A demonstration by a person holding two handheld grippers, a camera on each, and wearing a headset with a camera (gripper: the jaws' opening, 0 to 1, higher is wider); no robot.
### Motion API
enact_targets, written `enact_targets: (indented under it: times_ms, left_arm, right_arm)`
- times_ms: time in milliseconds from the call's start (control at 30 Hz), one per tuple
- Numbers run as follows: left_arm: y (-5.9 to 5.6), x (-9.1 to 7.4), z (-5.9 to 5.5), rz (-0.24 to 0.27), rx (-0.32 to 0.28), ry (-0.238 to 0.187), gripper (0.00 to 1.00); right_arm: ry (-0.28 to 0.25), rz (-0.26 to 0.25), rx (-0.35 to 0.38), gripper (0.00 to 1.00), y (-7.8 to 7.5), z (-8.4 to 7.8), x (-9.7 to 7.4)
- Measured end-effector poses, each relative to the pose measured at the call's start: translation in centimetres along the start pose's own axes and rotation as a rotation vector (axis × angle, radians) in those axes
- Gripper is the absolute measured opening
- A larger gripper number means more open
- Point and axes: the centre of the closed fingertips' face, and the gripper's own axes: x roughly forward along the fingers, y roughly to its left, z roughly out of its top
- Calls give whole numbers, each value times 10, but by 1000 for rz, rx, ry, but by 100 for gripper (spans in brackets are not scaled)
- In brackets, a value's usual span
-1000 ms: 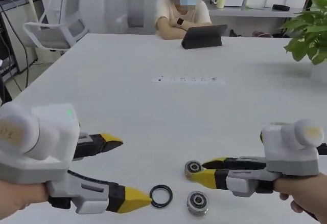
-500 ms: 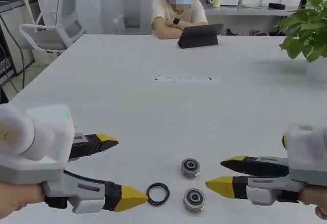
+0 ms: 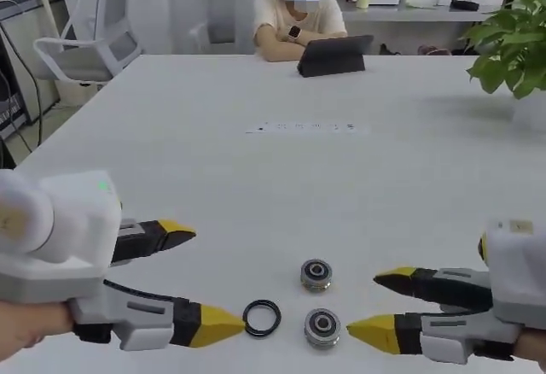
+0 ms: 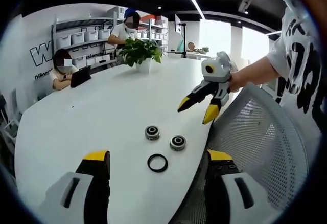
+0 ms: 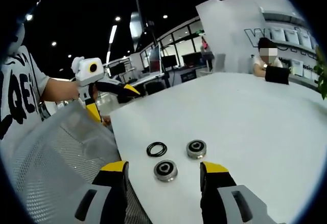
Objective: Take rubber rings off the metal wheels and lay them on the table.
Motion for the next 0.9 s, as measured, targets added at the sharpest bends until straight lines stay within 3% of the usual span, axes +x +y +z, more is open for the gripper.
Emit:
enact_targets:
  times_ms: [467,900]
  left_arm:
    - [-2,3,-4,2,20,22,74]
    - [-13,10,-6,-24,22,31,74]
  right_arm:
    - [-4,-8,-55,62,1,-2,-16]
    - [61,-15,-156,69,6,-16,-33]
